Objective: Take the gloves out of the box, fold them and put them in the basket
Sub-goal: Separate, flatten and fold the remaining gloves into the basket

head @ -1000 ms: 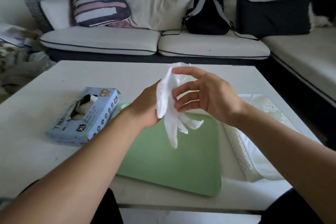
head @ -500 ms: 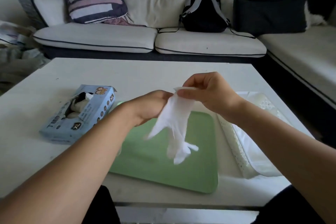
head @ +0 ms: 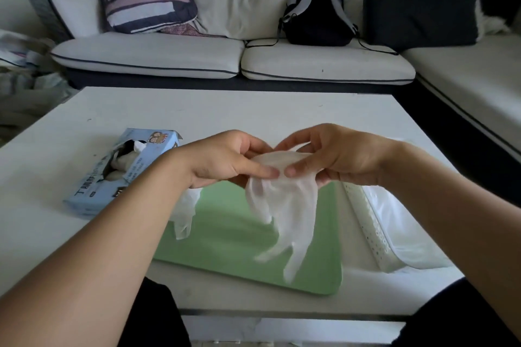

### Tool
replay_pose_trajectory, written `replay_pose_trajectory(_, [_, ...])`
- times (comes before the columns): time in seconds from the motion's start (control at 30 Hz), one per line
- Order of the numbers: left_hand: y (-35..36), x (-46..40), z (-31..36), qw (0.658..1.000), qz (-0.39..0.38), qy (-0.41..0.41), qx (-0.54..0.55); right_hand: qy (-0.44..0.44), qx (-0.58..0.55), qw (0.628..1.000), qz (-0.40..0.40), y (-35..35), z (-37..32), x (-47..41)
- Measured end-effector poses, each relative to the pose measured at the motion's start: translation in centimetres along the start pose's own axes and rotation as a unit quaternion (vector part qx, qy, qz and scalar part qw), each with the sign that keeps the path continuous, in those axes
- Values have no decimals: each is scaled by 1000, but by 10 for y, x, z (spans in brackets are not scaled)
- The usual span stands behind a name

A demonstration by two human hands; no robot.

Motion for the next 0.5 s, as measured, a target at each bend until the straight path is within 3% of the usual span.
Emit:
replay_pose_trajectory(0.1, [1, -2, -8, 994, -45, -45, -86, 65, 36, 997, 6, -5, 17, -12])
replay_pose_trajectory(0.2, [0, -13, -13, 981, 57, -75, -172, 48, 105, 990, 79, -12, 29, -26])
replay_pose_trajectory(0.27, [-6, -23, -14, 953, 202, -21, -223, -58, 181, 965, 183, -19, 24, -32])
replay_pose_trajectory(0.37, [-9, -29, -2, 877, 387, 162, -235, -293, 268, 869, 294, -23, 2, -27])
replay_pose_trajectory(0.43, [-10, -26, 8, 820, 444, 253, -259, -383, 282, 825, 305, -23, -7, -18])
replay_pose_trajectory(0.5, [-11, -25, 7, 802, 443, 276, -291, -409, 326, 799, 296, -24, -6, -13])
Point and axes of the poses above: each hand's wrist, its own x-axis away from the middle knuckle, its own y-axis out of the palm, z = x × y, the point moved 2 cm from there along -x, towards the middle knuckle, and after that the axes turned 13 degrees about -x, right-handed, at the moved point
